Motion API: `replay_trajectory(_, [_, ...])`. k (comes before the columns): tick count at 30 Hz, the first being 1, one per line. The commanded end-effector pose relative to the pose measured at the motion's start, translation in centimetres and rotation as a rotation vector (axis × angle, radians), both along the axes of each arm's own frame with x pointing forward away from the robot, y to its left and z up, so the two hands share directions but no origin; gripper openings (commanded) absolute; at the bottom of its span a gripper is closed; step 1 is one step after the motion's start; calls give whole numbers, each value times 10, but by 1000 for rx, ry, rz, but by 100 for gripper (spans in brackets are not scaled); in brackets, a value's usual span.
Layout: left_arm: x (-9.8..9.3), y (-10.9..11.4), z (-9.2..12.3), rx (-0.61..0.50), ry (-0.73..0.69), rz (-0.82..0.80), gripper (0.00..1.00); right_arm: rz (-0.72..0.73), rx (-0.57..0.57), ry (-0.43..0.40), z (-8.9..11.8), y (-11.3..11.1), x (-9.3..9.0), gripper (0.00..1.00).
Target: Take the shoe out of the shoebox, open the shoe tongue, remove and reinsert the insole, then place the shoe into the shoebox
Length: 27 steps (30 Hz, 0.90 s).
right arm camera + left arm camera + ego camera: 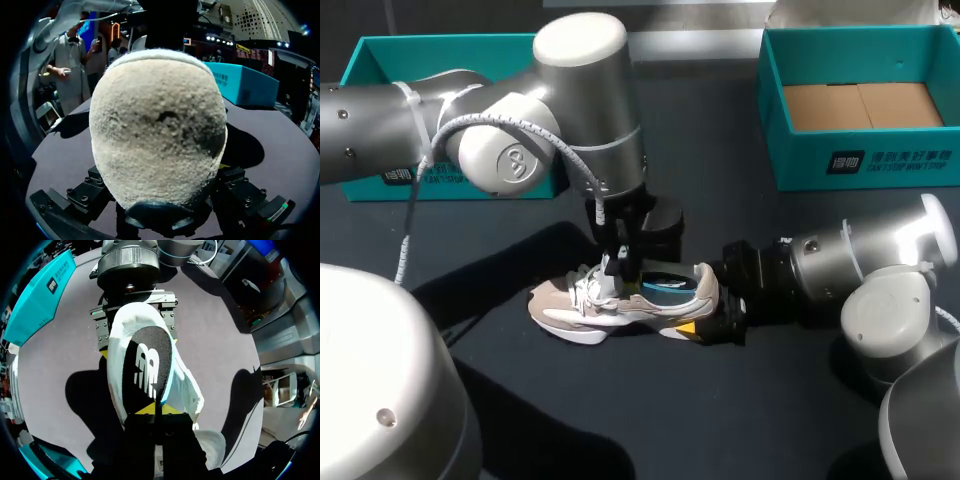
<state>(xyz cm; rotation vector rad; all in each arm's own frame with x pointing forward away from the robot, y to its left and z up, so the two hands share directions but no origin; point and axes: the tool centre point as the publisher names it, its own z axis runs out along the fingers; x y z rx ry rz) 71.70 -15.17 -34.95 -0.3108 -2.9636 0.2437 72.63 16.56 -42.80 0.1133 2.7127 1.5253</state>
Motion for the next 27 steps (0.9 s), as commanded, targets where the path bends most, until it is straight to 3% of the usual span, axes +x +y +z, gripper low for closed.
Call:
replay_trajectory(1, [-2,14,14,-41,-3,7,0,-2,-4,-2,-6,2,1,0])
replay_trajectory(16, [-17,-38,58,-186,-15,-59,0,-2,-4,-2,-6,2,1,0])
replay_trajectory(25, [-22,-46,54,-200,-39,-72,0,-2,-4,-2,-6,2,1,0])
replay_trajectory(26, [-23,-46,54,-207,-53,-75,4,-2,-4,-2,-6,2,1,0])
replay_trajectory(27, [-25,-46,54,-214,-69,-79,24,-2,-4,-2,-6,2,1,0])
